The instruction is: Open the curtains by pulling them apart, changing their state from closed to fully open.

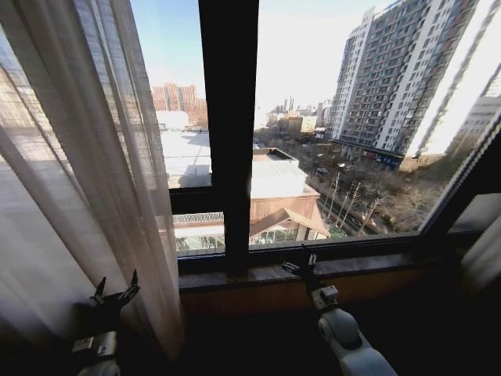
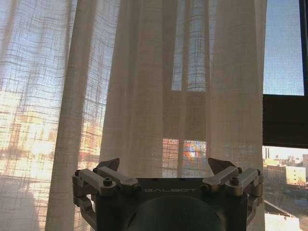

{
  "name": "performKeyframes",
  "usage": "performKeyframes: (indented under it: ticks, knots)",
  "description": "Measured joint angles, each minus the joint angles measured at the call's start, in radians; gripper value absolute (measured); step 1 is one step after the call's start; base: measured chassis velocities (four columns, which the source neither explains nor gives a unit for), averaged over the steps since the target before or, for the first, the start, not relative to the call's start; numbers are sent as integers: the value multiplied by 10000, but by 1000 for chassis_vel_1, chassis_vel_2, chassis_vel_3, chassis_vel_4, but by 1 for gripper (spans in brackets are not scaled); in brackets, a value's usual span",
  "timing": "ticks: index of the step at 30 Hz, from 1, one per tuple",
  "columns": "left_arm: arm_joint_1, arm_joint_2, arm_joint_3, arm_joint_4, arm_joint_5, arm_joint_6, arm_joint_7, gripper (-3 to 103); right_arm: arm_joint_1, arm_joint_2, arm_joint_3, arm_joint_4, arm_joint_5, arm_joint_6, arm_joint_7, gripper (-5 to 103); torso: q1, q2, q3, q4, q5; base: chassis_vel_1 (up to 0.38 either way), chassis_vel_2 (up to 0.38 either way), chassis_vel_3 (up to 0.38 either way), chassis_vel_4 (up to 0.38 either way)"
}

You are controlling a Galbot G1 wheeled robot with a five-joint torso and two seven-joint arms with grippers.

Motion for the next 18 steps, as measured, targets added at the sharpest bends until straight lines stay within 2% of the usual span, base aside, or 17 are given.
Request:
performKeyframes:
  ticks: [18]
  knots:
    - [0, 1, -4, 0, 0, 0, -2, 100, 1, 3, -3, 0, 0, 0, 0, 100, 1, 0, 0, 0, 3, 0, 0, 0, 0]
